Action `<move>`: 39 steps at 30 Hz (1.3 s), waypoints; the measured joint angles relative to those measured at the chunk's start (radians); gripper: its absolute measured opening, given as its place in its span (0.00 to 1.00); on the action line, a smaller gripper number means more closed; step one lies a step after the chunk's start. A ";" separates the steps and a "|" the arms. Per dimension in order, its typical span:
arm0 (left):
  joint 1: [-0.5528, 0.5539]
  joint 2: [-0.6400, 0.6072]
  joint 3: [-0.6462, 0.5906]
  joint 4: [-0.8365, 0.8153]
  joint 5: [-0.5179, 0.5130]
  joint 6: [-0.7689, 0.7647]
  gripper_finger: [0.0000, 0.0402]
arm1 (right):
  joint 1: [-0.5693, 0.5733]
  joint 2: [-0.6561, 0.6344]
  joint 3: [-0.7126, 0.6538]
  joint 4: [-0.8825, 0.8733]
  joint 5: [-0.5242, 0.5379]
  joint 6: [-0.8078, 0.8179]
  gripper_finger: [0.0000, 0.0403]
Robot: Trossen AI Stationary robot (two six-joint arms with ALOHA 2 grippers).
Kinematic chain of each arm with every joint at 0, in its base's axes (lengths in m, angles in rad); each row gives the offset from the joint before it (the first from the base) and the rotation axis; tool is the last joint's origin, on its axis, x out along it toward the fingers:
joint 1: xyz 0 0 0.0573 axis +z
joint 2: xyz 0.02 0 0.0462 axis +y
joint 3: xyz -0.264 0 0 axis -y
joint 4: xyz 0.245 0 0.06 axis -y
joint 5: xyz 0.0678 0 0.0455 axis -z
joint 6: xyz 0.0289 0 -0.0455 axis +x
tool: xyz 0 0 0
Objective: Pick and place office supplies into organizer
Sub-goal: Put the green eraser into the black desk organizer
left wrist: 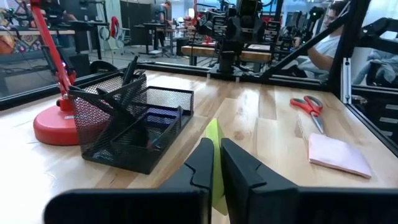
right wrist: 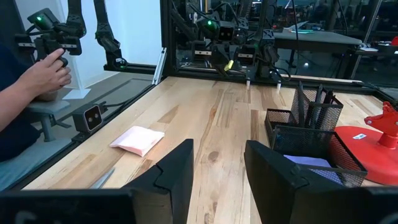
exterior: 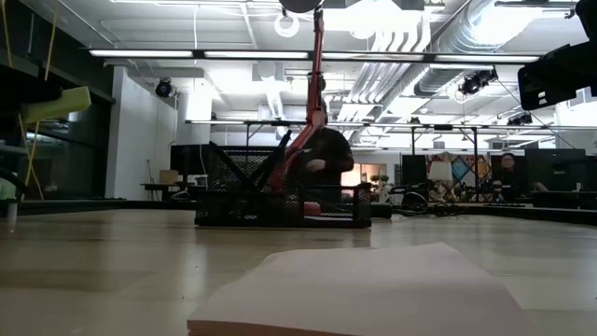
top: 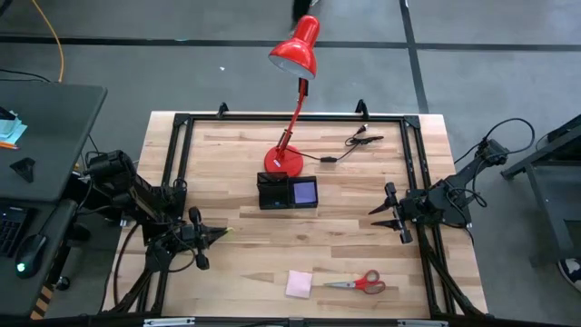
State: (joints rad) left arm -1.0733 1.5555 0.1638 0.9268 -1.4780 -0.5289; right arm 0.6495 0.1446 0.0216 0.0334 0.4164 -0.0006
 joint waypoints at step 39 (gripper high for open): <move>0.000 0.000 0.000 0.015 0.004 -0.001 0.01 | 0.000 0.000 0.000 0.000 0.000 0.000 0.33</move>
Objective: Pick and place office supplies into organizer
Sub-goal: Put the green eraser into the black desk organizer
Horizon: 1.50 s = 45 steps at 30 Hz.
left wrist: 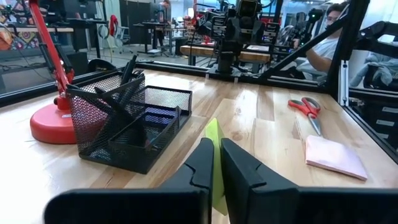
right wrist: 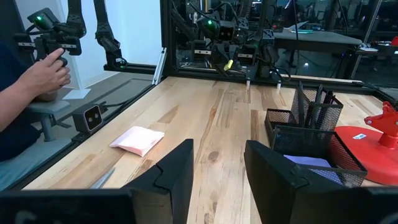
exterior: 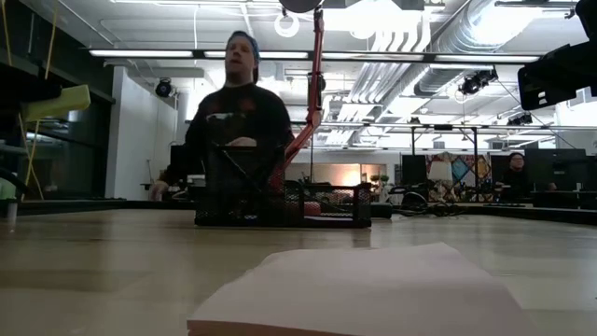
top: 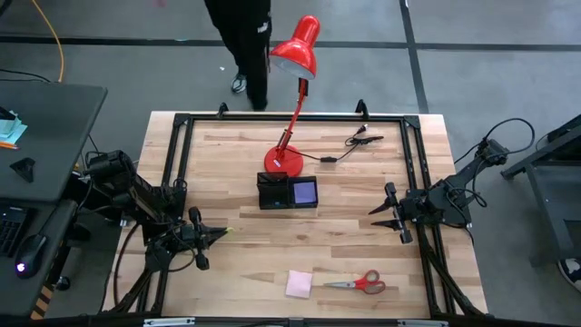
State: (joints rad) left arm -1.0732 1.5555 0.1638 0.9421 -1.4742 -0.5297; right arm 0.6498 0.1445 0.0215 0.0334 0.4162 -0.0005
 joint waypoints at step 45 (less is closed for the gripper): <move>0.000 0.000 0.000 -0.001 0.000 -0.002 0.03 | 0.000 0.000 0.000 0.000 0.000 0.000 0.33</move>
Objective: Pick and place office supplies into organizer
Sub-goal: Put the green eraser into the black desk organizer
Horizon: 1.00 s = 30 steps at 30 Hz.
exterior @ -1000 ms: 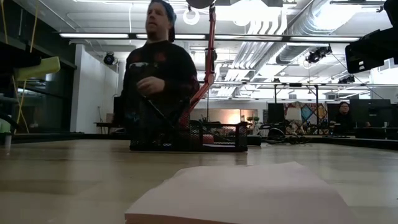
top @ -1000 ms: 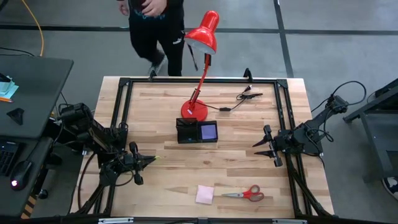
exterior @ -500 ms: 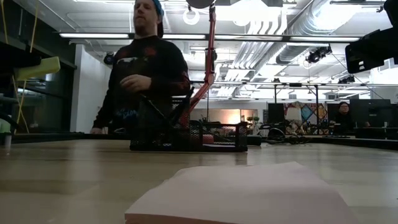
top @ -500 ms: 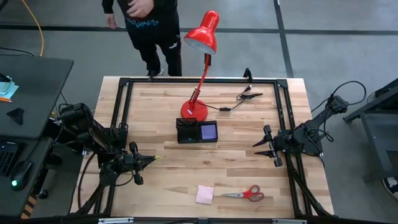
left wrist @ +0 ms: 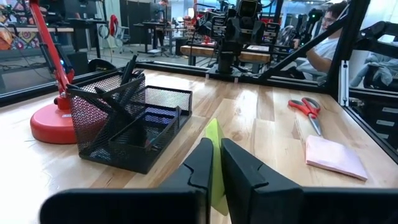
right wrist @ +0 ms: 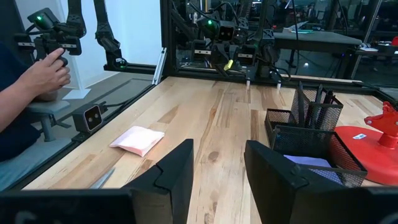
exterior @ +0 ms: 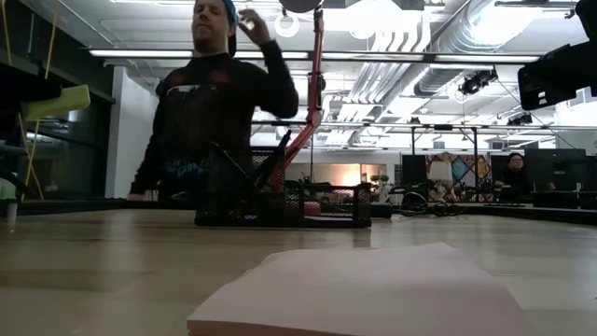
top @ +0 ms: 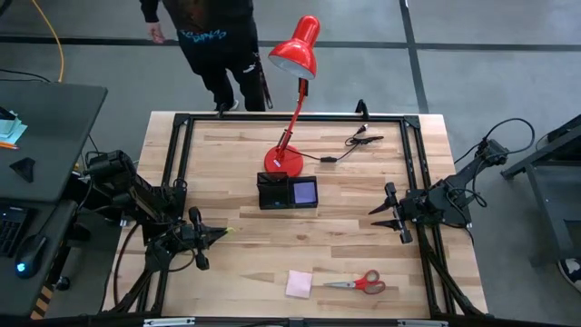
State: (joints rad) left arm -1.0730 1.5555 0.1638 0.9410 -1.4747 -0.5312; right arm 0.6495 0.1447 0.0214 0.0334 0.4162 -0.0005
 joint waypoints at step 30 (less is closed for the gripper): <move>0.774 -0.130 0.000 0.102 0.900 0.273 0.04 | 0.000 0.000 0.000 0.000 0.000 0.000 0.33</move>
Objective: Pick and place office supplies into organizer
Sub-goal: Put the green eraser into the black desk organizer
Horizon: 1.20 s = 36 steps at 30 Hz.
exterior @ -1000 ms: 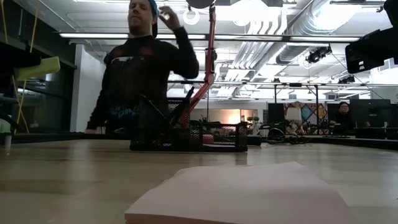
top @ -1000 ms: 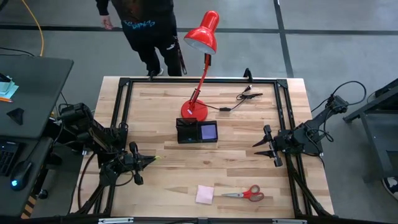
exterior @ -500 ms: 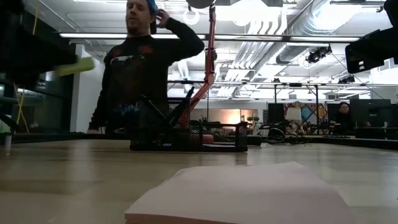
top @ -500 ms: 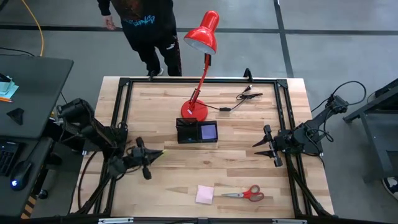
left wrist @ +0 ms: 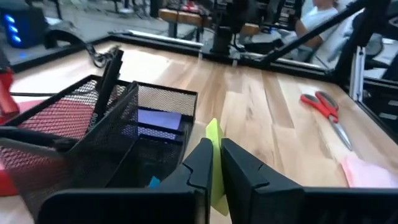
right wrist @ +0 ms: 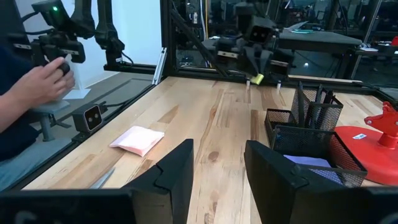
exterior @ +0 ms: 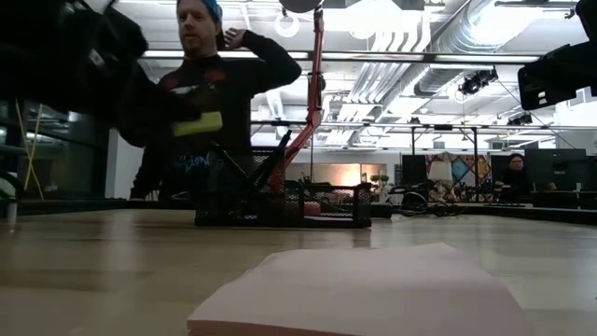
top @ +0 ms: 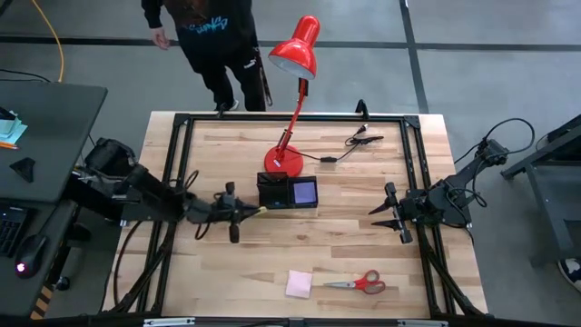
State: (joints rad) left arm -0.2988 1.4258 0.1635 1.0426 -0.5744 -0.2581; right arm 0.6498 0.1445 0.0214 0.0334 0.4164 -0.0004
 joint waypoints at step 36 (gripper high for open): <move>0.234 0.012 0.233 -0.541 0.152 0.099 0.01 | 0.000 0.000 0.000 0.000 0.000 0.000 0.33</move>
State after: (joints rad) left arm -0.0647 1.4380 0.3962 0.5019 -0.4227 -0.1594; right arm 0.6497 0.1445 0.0216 0.0334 0.4162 -0.0003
